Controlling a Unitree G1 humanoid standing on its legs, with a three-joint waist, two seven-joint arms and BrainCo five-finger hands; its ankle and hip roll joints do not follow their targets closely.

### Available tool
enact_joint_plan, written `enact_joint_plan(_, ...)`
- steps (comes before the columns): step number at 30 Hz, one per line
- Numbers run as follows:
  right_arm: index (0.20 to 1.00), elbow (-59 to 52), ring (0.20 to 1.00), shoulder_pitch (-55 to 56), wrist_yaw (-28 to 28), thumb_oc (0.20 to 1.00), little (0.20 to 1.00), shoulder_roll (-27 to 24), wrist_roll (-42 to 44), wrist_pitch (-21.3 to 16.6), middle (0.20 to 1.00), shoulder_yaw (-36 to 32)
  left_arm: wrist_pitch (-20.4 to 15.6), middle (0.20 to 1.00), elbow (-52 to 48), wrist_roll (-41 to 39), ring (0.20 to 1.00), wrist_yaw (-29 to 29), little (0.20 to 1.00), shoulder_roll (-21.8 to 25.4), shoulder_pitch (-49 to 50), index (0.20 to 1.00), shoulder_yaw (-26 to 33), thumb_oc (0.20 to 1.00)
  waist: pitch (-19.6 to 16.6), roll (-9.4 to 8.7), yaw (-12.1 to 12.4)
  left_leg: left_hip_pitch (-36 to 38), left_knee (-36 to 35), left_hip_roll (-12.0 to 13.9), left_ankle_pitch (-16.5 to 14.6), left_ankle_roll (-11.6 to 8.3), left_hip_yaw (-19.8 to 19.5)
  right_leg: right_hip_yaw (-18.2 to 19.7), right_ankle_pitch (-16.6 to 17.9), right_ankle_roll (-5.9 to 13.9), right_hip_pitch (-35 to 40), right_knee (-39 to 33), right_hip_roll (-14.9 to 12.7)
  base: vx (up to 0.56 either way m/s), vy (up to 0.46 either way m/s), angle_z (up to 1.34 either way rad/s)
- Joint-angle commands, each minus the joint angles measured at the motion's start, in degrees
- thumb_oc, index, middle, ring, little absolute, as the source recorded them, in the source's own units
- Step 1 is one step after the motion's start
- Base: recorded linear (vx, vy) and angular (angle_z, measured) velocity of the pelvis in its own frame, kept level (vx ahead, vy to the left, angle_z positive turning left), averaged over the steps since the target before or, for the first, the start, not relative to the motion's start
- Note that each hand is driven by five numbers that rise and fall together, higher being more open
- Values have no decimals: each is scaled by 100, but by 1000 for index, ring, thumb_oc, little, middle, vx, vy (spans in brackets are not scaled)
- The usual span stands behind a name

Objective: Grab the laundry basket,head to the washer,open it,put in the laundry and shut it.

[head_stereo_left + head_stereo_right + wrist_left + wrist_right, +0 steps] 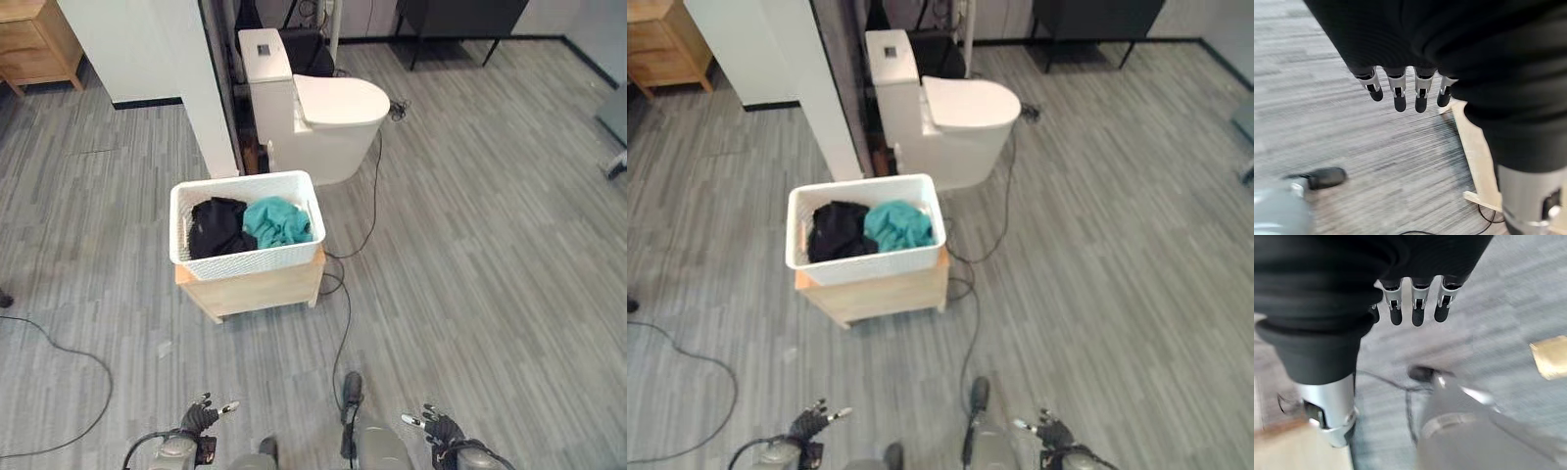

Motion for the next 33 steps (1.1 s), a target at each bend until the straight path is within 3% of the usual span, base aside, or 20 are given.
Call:
enact_joint_plan(1, 1000, -397, 1000, 462, -9, 1000, 1000, -288, 226, -286, 1000, -157, -204, 1000, -61, 128, 1000, 116, 1000, 106, -73, 1000, 158, 1000, -107, -293, -93, -471, 430, -558, -14, 174, -204, 542, -387, 449, 178, 140, -171, 209, -255, 18)
enact_joint_plan(3, 1000, -565, 1000, 559, 11, 1000, 1000, -340, 186, -279, 1000, -172, -201, 1000, -63, 135, 1000, 113, 1000, 112, -56, 1000, 145, 1000, -141, -313, -129, -424, 484, -458, -73, 102, -262, 477, -471, 406, 197, 259, -105, 252, -371, 48)
enact_joint_plan(4, 1000, -1057, 1000, 733, 25, 1000, 1000, -467, 236, -330, 1000, -263, -200, 1000, -223, 89, 1000, 113, 1000, 119, -10, 1000, 145, 1000, -181, -357, -173, -511, 983, -182, -195, -115, -329, 138, -787, 237, 411, 416, -9, 288, -446, 83)
enact_joint_plan(5, 1000, -1059, 1000, 735, 24, 1000, 1000, -468, 236, -329, 1000, -264, -199, 1000, -224, 89, 1000, 113, 1000, 119, -9, 1000, 145, 1000, -181, -353, -180, -521, 1002, -180, -205, -116, -337, 129, -789, 236, 413, 417, -7, 230, -431, 83)
enact_joint_plan(7, 1000, -1454, 1000, 771, -14, 1000, 1000, -640, 295, -369, 1000, -352, -173, 1000, -532, 1, 1000, 123, 1000, 131, 9, 1000, 144, 1000, -46, -424, -125, -1168, 2355, -99, -63, -135, -418, -62, -961, 24, 671, 478, 113, 72, -293, 70)
enact_joint_plan(8, 1000, -1615, 1000, 764, -37, 1000, 1000, -698, 313, -386, 1000, -377, -177, 1000, -630, -16, 1000, 140, 1000, 132, 27, 1000, 148, 1000, -11, -432, -102, -1319, 2581, -46, 54, -122, -422, -100, -1020, -29, 741, 480, 169, 81, -263, 28)
enact_joint_plan(12, 1000, -2093, 1000, 700, -171, 1000, 1000, -878, 365, -442, 1000, -577, -174, 1000, -1092, 4, 1000, 196, 1000, 100, 47, 1000, 68, 1000, 16, -470, -67, -1524, 1866, 368, 314, -108, -119, -320, -1231, -73, 899, 463, 96, 83, -51, 28)
enact_joint_plan(15, 1000, -2362, 1000, 407, -420, 1000, 1000, -980, 383, -560, 1000, -636, -185, 1000, -1547, 127, 1000, 326, 1000, 164, 73, 1000, -138, 1000, -2, -382, 99, -1751, 264, 844, 1311, -406, -397, -352, -1444, -58, 1108, 409, 119, 204, 85, 41)
enact_joint_plan(18, 1000, -2411, 1000, 286, -512, 1000, 1000, -1003, 375, -577, 1000, -615, -171, 1000, -1774, 173, 1000, 353, 1000, 162, 140, 1000, -221, 1000, -10, -304, 184, -1881, -85, 808, 1444, -473, -558, -327, -1570, -59, 1278, 376, 103, 197, 141, -9)
enact_joint_plan(20, 1000, -2497, 1000, 124, -559, 1000, 1000, -1007, 312, -541, 1000, -588, -121, 1000, -2169, 289, 1000, 328, 1000, 177, 323, 1000, -290, 1000, -74, -158, 257, -1849, -102, 745, 1452, -490, -357, -306, -1676, -2, 1496, 364, 21, 295, 296, 0)
enact_joint_plan(22, 1000, -2491, 1000, 38, -590, 1000, 1000, -1006, 289, -515, 1000, -581, -96, 1000, -2275, 396, 1000, 310, 1000, 230, 344, 1000, -347, 1000, -68, -145, 306, -1925, 101, 656, 1426, -481, -360, -285, -1677, 16, 1535, 408, -56, 213, 242, -4)
enact_joint_plan(24, 1000, -2532, 1000, -117, -611, 1000, 1000, -988, 198, -472, 1000, -523, -28, 1000, -2592, 626, 1000, 298, 1000, 343, 371, 1000, -401, 1000, -79, -132, 389, -1980, 428, 432, 1220, -393, -407, -222, -1655, 105, 1570, 475, -241, 268, 357, 0)
enact_joint_plan(25, 1000, -2552, 1000, -330, -655, 1000, 1000, -987, 88, -421, 1000, -475, 41, 1000, -3114, 902, 1000, 302, 1000, 523, 388, 1000, -443, 1000, -88, -141, 493, -2050, 738, 217, 982, -289, -287, -194, -1589, 239, 1589, 484, -469, 217, 317, -4)
enact_joint_plan(29, 1000, -2489, 1000, -854, -780, 1000, 1000, -996, -84, -351, 1000, -305, 94, 1000, -3799, 1115, 1000, 435, 1000, 688, 397, 1000, -338, 1000, -111, -133, 657, -2079, 838, 6, 745, -87, -103, -169, -1397, 407, 1401, 557, -783, 95, 276, -18)
enact_joint_plan(30, 1000, -2484, 1000, -1176, -795, 1000, 1000, -990, -164, -285, 1000, -147, 105, 1000, -4306, 1102, 1000, 505, 1000, 778, 422, 1000, -222, 1000, -72, -111, 726, -2015, 760, -71, 684, 62, -30, -176, -1263, 393, 1112, 931, -868, 60, 308, -14)
enact_joint_plan(32, 1000, -2464, 1000, -1332, -811, 1000, 1000, -992, -215, -257, 1000, -62, 122, 1000, -4564, 1069, 1000, 531, 1000, 823, 470, 1000, -115, 1000, -33, -122, 765, -1980, 717, -90, 667, 125, 40, -156, -1246, 379, 947, 1171, -888, 16, 152, -68)
enact_joint_plan(33, 1000, -2459, 1000, -1659, -884, 1000, 1000, -1060, -288, -229, 1000, 42, 102, 1000, -5008, 1019, 1000, 640, 1000, 883, 483, 1000, 52, 1000, 27, -126, 825, -1946, 633, -126, 637, 154, 115, -344, -1054, 447, 810, 1055, -944, -14, 29, -55)
